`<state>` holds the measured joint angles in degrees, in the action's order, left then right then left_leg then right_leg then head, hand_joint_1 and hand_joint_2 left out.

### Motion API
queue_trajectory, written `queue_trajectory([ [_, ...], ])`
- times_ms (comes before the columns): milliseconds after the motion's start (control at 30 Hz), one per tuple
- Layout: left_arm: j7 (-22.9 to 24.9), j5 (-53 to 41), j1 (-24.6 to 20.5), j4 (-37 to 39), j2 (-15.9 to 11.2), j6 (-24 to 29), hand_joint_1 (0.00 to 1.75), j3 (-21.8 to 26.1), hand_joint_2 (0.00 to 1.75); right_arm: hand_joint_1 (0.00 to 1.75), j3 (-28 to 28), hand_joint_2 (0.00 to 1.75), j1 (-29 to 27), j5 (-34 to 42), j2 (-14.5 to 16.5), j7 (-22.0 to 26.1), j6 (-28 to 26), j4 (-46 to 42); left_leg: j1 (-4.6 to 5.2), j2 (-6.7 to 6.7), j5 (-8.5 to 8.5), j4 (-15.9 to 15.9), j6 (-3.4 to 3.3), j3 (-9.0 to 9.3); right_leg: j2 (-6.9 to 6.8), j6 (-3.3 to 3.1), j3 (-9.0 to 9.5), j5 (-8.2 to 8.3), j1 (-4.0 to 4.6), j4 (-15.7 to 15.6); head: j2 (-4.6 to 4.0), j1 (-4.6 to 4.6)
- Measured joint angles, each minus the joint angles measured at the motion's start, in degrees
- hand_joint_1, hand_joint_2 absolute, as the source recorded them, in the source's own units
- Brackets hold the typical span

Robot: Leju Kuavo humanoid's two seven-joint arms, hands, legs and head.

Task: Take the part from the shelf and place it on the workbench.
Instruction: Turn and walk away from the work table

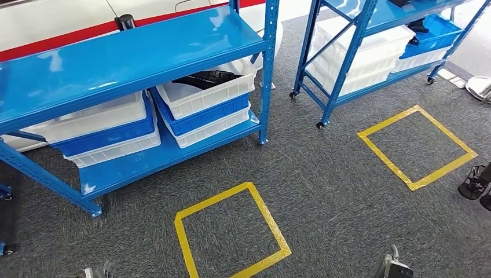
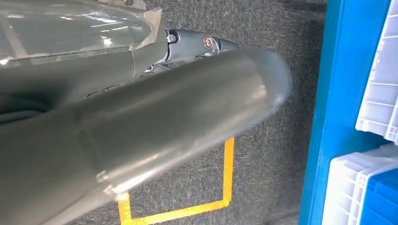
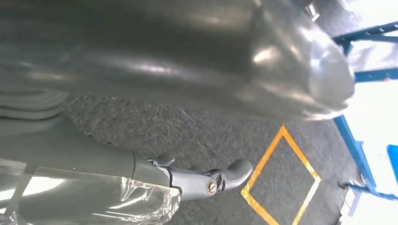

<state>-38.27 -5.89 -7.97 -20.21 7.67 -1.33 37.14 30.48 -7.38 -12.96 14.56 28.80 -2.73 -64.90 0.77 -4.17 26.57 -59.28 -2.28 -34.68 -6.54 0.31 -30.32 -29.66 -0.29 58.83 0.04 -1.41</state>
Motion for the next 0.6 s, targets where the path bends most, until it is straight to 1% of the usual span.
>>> queue_trajectory([
  [33,0.1,0.0,0.0,0.0,0.0,0.0,0.0,-0.1,0.0,0.0,0.1,0.0,0.0,0.0,0.2,-0.1,0.0,-0.3,0.08,0.8,-0.16,0.4,-0.15,0.09,-0.61,0.22,0.31,-0.08,0.02,-0.2,0.0,-0.04],
  [67,0.3,0.0,0.0,0.0,0.0,0.0,0.0,-0.1,0.0,0.0,0.2,0.0,-0.1,0.0,0.4,-0.1,0.0,-0.7,-0.06,1.49,-0.5,0.9,-0.27,0.43,-0.48,0.46,0.44,-0.3,0.04,-0.2,0.0,-0.04],
  [100,0.4,0.0,-0.1,0.0,0.1,0.0,0.0,-0.2,0.0,0.0,0.4,0.0,-0.1,0.0,0.5,-0.1,0.0,-1.1,-0.29,2.16,-0.88,1.5,-0.44,0.82,0.47,0.62,0.32,-0.79,0.05,0.5,0.0,-0.06],
  [133,0.5,0.0,-0.2,-0.1,0.2,0.0,0.0,-0.3,0.0,0.0,0.6,0.0,-0.2,0.0,0.6,-0.2,0.0,-1.4,-0.56,2.9,-1.26,2.1,-0.6,1.18,2.04,0.64,-0.54,-1.89,0.03,2.7,0.0,0.02],
  [167,0.6,-0.1,-0.3,-0.1,0.3,0.0,0.0,-0.4,0.0,0.0,0.8,0.0,-0.3,-0.1,0.7,-0.3,0.0,-1.6,-0.81,3.54,-1.49,2.3,-0.7,1.38,3.85,0.54,-1.89,-3.18,-0.16,5.5,0.0,0.12],
  [200,0.7,-0.1,-0.5,-0.1,0.3,0.0,0.0,-0.5,0.0,0.0,1.0,0.0,-0.4,-0.2,0.7,-0.4,0.0,-1.8,-0.88,4.07,-1.56,2.4,-0.81,1.38,5.07,0.38,-3.08,-4.32,-0.25,8.1,0.0,0.2],
  [233,0.8,-0.1,-0.6,-0.1,0.3,0.0,0.0,-0.5,0.0,0.0,1.2,0.0,-0.6,-0.3,0.7,-0.6,0.0,-1.9,-0.91,4.43,-1.59,2.4,-0.85,1.36,5.61,0.26,-4.06,-5.15,-0.33,10.1,0.0,0.29],
  [267,0.8,-0.1,-0.6,-0.1,0.4,0.0,0.0,-0.6,0.0,0.0,1.2,0.0,-0.6,-0.4,0.7,-0.6,0.1,-1.9,-0.91,4.55,-1.59,2.4,-0.85,1.36,5.7,0.24,-4.38,-5.38,-0.36,10.7,0.0,0.32],
  [367,0.8,-0.1,-0.6,-0.1,0.4,0.0,0.0,-0.6,0.0,0.0,1.2,0.0,-0.6,-0.4,0.7,-0.6,0.1,-1.9,-0.91,4.63,-1.59,2.4,-0.85,1.36,5.72,0.24,-4.54,-5.49,-0.38,11.0,0.0,0.32],
  [400,0.8,0.0,-0.6,-0.1,0.4,0.1,0.0,-0.6,0.0,0.0,1.5,0.0,-0.7,-0.6,0.8,-0.7,0.2,-2.0,-0.92,5.21,-1.58,2.4,-0.84,1.36,5.83,0.42,-5.4,-5.74,-0.44,12.5,0.0,0.33],
  [433,1.0,0.2,-0.5,-0.1,0.4,0.1,0.0,-0.6,0.0,0.0,1.9,0.0,-0.8,-1.0,0.9,-0.8,0.5,-2.1,-0.99,6.24,-1.55,2.3,-0.76,1.38,6.0,0.97,-5.7,-5.13,-0.63,12.4,0.0,0.33],
  [467,1.1,0.4,-0.5,-0.2,0.5,0.2,0.0,-0.8,0.0,0.0,2.5,0.0,-0.8,-1.4,1.0,-0.9,0.7,-2.3,-1.01,7.75,-1.29,1.8,-0.32,1.25,7.07,1.75,-4.94,-3.61,-0.95,9.7,0.0,0.39],
  [500,1.3,0.7,-0.4,-0.3,0.5,0.2,0.0,-0.9,0.0,0.0,3.2,0.0,-0.8,-1.8,1.3,-1.0,1.0,-2.6,-1.12,9.56,-1.09,1.4,0.26,1.0,7.72,2.07,-4.06,-2.01,-1.23,7.1,0.0,0.39],
  [533,1.4,1.0,-0.3,-0.4,0.5,0.2,0.0,-1.0,0.0,0.0,3.5,0.0,-0.5,-2.0,1.6,-1.0,1.2,-2.7,-1.26,10.93,-0.89,1.0,0.86,0.73,8.14,2.09,-2.41,-0.16,-1.54,3.1,0.0,0.37],
  [567,1.5,1.1,-0.2,-0.5,0.4,0.2,0.0,-1.1,0.0,0.0,3.8,0.0,-0.3,-2.1,1.9,-1.0,1.2,-2.9,-1.35,11.37,-0.59,0.4,1.45,0.4,8.39,1.68,-1.28,0.86,-1.71,0.6,0.0,0.36],
  [600,1.5,1.1,-0.1,-0.5,0.4,0.2,0.0,-1.2,0.0,0.0,3.9,0.0,-0.1,-2.1,2.2,-1.0,1.2,-3.1,-1.43,10.51,-0.18,-0.3,1.73,-0.04,7.63,0.98,-1.13,0.99,-1.72,0.6,0.0,0.2],
])
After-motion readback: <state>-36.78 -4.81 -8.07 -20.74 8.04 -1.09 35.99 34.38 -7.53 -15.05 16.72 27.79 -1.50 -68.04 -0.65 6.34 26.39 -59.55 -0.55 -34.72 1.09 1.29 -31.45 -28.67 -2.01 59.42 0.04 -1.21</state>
